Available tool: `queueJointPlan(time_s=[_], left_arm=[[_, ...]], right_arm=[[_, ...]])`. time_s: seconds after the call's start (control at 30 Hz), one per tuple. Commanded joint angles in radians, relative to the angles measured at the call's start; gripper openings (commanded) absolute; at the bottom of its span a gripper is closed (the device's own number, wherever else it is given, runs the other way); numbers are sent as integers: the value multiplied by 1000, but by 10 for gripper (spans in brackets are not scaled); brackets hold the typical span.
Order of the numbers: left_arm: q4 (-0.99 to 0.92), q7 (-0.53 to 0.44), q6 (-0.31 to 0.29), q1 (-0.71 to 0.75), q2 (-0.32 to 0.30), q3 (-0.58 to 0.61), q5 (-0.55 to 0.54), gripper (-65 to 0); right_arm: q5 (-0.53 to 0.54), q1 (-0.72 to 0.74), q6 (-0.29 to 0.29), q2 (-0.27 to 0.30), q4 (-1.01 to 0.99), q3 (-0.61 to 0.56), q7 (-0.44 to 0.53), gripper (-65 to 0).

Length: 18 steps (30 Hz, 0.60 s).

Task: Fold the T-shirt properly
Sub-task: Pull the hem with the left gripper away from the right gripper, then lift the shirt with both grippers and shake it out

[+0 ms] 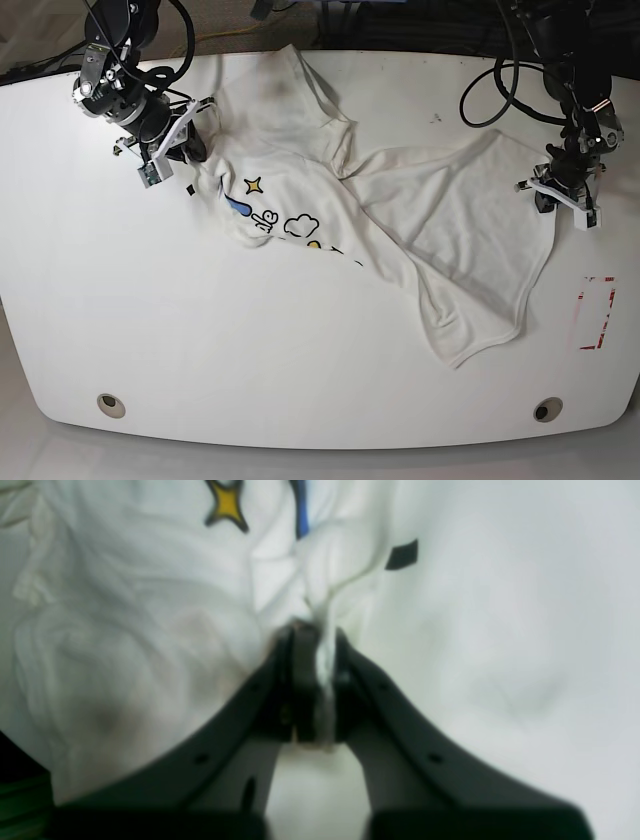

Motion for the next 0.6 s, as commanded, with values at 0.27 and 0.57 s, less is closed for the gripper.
queueJointPlan(time_s=[0.27,0.57], left_arm=[[289,66,-4,-4,-19,-6,49,-650],[445,201,-4,-104,-19,-8,75,-650]], right_arm=[[12,89,5,19,66,46,22,-650],[12,336,5,93,3,69,-48,-650]])
